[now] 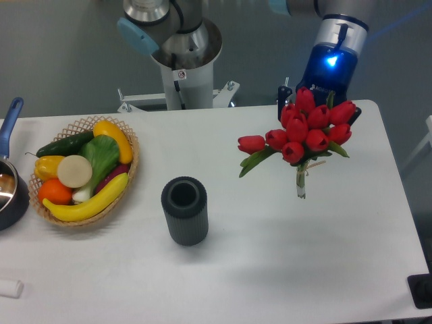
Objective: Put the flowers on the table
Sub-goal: 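Hold the red tulip bunch in the gripper above the table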
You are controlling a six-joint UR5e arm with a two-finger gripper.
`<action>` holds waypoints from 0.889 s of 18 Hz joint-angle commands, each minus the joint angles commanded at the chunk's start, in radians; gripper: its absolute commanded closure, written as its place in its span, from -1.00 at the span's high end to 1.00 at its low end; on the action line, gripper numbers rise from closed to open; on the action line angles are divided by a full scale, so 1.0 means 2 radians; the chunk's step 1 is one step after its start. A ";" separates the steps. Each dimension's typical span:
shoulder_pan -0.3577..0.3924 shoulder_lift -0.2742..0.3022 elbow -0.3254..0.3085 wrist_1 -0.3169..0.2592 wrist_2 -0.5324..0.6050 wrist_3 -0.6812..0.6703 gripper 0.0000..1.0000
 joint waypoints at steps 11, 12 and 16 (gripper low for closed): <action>0.003 0.015 0.001 -0.003 0.031 -0.004 0.04; 0.002 0.018 0.003 -0.005 0.059 -0.004 0.04; -0.011 0.030 0.002 -0.011 0.150 -0.005 0.04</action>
